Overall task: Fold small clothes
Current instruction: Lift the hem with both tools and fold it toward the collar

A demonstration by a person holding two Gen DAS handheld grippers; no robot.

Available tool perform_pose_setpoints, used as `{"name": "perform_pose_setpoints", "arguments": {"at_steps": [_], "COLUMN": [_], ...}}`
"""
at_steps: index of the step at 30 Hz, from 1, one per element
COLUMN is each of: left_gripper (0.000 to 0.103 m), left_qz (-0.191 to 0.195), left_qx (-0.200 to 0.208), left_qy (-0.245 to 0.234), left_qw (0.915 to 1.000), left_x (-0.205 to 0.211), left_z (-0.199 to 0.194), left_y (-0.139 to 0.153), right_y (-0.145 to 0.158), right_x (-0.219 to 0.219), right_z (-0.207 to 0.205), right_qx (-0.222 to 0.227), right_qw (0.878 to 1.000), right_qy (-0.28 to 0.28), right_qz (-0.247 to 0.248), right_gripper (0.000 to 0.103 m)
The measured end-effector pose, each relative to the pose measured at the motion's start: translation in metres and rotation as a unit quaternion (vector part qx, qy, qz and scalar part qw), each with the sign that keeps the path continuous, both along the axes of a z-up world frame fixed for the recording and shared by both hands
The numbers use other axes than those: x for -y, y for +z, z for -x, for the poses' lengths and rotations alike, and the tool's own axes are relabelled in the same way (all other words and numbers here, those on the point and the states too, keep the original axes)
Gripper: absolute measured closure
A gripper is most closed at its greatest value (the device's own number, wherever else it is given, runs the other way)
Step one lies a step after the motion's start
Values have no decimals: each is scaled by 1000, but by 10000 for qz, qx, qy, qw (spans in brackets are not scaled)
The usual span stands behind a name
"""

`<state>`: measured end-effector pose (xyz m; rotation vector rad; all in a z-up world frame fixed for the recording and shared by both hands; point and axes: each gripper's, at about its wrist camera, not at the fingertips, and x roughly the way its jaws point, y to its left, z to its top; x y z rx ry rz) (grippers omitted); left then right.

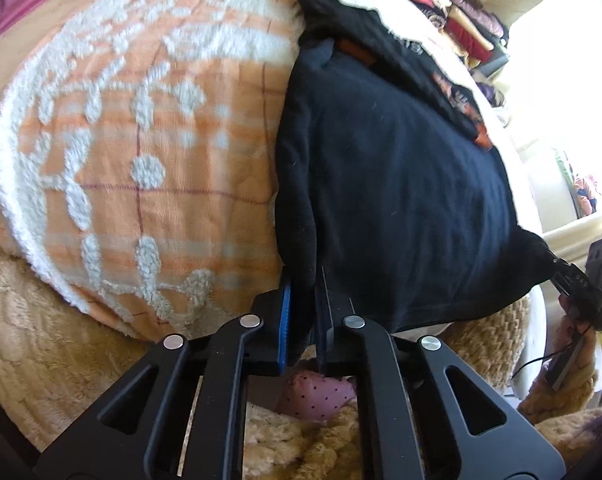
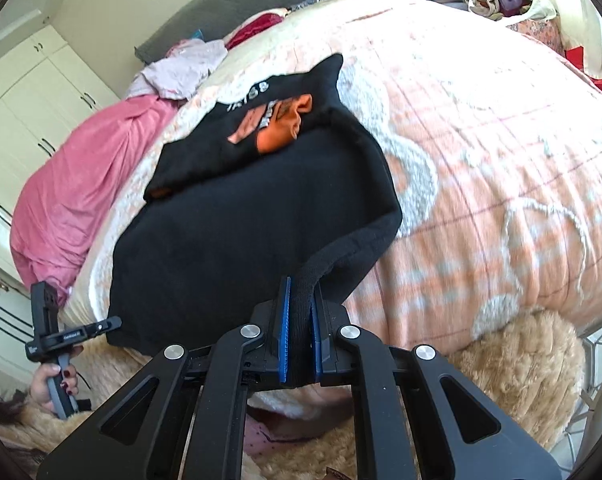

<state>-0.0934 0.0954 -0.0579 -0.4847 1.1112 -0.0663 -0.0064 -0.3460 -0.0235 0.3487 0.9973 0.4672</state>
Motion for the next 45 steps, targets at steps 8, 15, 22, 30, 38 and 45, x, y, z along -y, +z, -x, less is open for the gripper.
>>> {"name": "perform_pose_setpoints", "arguments": {"at_steps": [8, 15, 22, 30, 38, 45], "left_gripper": [100, 100, 100, 100, 100, 100], "left_qz": [53, -5, 22, -104, -194, -246], "left_qx": [673, 1214, 1513, 1927, 2248, 2323], "left_qy": [85, 183, 429, 667, 763, 822], "left_qw": [9977, 9924, 9875, 9789, 9712, 9689], "left_x": [-10, -17, -32, -38, -43, -48], "left_z": [-12, -33, -51, -75, -114, -155], "left_y": [41, 68, 82, 106, 126, 133], "right_y": [15, 40, 62, 85, 98, 96], "right_x": [-3, 5, 12, 8, -6, -13], "right_z": [-14, -29, -53, -88, -138, -175], "right_qx": [283, 667, 1007, 1391, 1599, 1611], "right_qw": [9993, 9965, 9931, 9875, 9840, 9832], "right_qy": [-80, -255, -331, -442, -568, -728], "right_qz": [-216, -445, -499, -590, -535, -451], "right_gripper": [95, 95, 95, 95, 95, 95]}}
